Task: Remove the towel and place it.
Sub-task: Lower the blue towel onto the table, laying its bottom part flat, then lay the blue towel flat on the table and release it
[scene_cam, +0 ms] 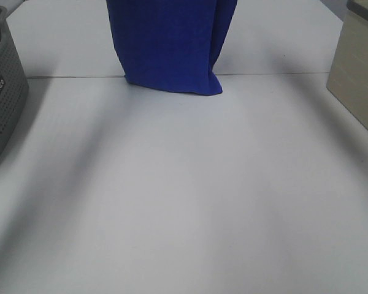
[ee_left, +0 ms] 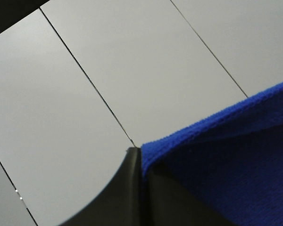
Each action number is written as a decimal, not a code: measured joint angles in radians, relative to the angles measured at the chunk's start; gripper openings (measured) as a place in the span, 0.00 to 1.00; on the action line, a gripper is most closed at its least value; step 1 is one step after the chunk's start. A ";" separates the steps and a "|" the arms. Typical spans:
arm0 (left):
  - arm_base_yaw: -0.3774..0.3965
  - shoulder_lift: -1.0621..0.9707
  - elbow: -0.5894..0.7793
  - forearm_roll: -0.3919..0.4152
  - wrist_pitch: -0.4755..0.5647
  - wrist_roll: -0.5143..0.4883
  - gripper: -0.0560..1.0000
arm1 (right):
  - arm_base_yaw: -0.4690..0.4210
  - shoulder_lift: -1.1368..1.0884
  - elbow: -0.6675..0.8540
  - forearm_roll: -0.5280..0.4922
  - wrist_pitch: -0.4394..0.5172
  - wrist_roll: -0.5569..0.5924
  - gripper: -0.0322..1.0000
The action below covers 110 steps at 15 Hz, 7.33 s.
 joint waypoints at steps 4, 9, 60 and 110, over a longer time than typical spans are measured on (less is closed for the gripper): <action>0.004 0.001 0.000 0.089 -0.100 -0.040 0.05 | 0.005 0.003 0.000 -0.019 -0.231 0.000 0.05; 0.009 0.001 0.000 0.276 -0.113 -0.210 0.05 | 0.008 0.012 0.000 -0.044 -0.221 0.000 0.05; 0.007 -1.179 1.736 0.415 1.282 -1.264 0.05 | 0.021 -0.863 1.276 0.531 1.333 0.230 0.05; 0.010 -0.680 2.166 0.121 1.299 -1.132 0.05 | 0.008 -0.415 1.717 0.614 1.326 0.093 0.05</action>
